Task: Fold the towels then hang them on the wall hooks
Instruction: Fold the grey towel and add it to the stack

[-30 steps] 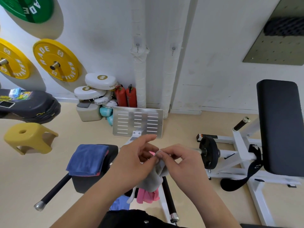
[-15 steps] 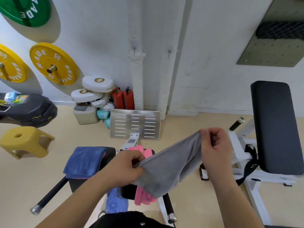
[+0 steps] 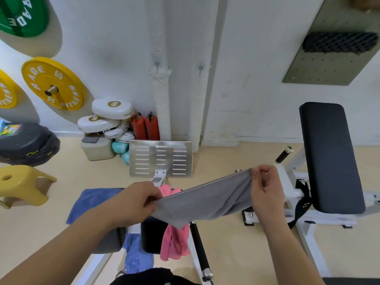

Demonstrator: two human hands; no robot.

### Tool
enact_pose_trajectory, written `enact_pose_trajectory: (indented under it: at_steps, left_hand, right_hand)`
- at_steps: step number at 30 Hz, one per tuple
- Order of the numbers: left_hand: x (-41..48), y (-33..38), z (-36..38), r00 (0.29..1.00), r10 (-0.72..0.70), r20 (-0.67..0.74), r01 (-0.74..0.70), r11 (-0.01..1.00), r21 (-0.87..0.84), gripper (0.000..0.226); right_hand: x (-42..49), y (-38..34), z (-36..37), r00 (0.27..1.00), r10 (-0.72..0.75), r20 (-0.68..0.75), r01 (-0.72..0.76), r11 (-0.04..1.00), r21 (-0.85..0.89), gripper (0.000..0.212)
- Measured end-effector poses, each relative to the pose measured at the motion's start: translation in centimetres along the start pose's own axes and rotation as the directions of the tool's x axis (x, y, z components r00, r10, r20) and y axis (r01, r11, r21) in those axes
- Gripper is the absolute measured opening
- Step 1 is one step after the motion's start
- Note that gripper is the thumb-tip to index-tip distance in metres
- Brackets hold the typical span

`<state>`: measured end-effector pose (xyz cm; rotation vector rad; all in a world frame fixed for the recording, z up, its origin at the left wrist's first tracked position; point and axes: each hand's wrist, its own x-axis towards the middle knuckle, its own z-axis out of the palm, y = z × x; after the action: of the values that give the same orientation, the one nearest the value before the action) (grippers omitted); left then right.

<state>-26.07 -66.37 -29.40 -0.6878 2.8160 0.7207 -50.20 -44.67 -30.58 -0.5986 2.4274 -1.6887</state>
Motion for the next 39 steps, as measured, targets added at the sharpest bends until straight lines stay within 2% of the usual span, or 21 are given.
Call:
enact_pose_trajectory:
  at_steps: [2,5,7,9,12,13,15,17,20,22,27,29,31,32,36,39]
  left_hand:
    - [0.0,0.0,-1.2,0.990,-0.033,-0.140,0.018,0.994,-0.107,0.020]
    - [0.2,0.1,-2.4,0.900,-0.170,-0.400,-0.004,0.917,-0.399,0.015]
    - [0.3,0.9,-1.9,0.885,-0.261,-0.385,0.026,0.854,-0.520,0.014]
    - [0.4,1.2,-0.7,0.875,-0.276,-0.399,0.038,0.859,-0.511,0.017]
    - [0.1,1.0,-1.1,0.778,-0.385,-0.496,-0.027,0.769,-0.639,0.008]
    - [0.1,0.7,-1.2,0.767,-0.433,-0.473,-0.038,0.706,-0.707,0.008]
    - [-0.2,0.0,-0.8,0.785,-0.510,-0.350,-0.017,0.548,-0.836,0.025]
    - [-0.4,-0.1,0.3,0.815,-0.521,-0.255,-0.031,0.399,-0.916,0.038]
    - [-0.4,0.5,0.5,0.825,-0.538,-0.172,-0.048,0.236,-0.970,0.026]
    - [-0.2,0.8,0.6,0.818,-0.553,-0.158,-0.027,0.238,-0.971,0.019]
    - [0.1,1.2,1.7,0.698,-0.664,-0.268,0.022,0.394,-0.919,0.026]
    - [0.4,1.5,2.0,0.723,-0.652,-0.226,0.035,0.361,-0.932,0.020]
    - [0.4,2.1,2.3,0.786,-0.610,-0.102,0.046,0.221,-0.974,0.011]
    - [0.3,2.3,2.5,0.806,-0.587,-0.072,0.046,0.182,-0.982,0.011]
    - [0.3,2.7,3.1,0.813,-0.568,-0.125,0.037,0.265,-0.964,0.002]
    - [0.4,2.7,3.4,0.816,-0.561,-0.138,0.056,0.315,-0.948,0.015]
  right_hand:
    - [-0.1,0.3,-0.4,0.999,0.020,-0.029,-0.019,0.999,0.030,0.012]
    - [0.2,0.4,-0.5,0.996,0.035,-0.077,-0.032,0.999,0.041,0.019]
    - [0.4,0.3,0.2,0.997,0.043,-0.069,-0.041,0.999,0.021,0.021]
    - [0.6,0.5,0.8,0.997,0.062,-0.048,-0.062,0.998,0.013,0.022]
    - [1.0,0.5,0.6,0.997,0.071,-0.035,-0.070,0.997,0.019,0.020]
    - [1.1,0.7,0.5,0.996,0.086,-0.026,-0.086,0.996,0.026,0.019]
    - [1.0,1.0,0.6,0.990,0.138,0.021,-0.139,0.989,0.049,0.019]
    - [0.9,1.6,1.0,0.981,0.186,0.054,-0.190,0.979,0.078,0.019]
    - [0.8,2.1,1.8,0.967,0.255,0.027,-0.256,0.961,0.104,0.022]
    - [0.5,2.6,2.0,0.958,0.288,0.005,-0.287,0.953,0.101,0.022]
    - [-0.2,2.9,2.8,0.956,0.291,0.037,-0.293,0.949,0.119,0.029]
    - [-0.5,2.9,3.0,0.948,0.316,0.048,-0.320,0.936,0.147,0.031]
    - [-0.7,2.8,3.1,0.940,0.335,0.058,-0.340,0.926,0.166,0.031]
    - [-0.7,2.7,3.1,0.937,0.343,0.060,-0.348,0.919,0.184,0.030]
    - [-1.0,3.1,2.6,0.935,0.352,0.045,-0.353,0.909,0.220,0.025]
    - [-1.3,3.4,2.3,0.937,0.344,0.055,-0.348,0.912,0.219,0.027]
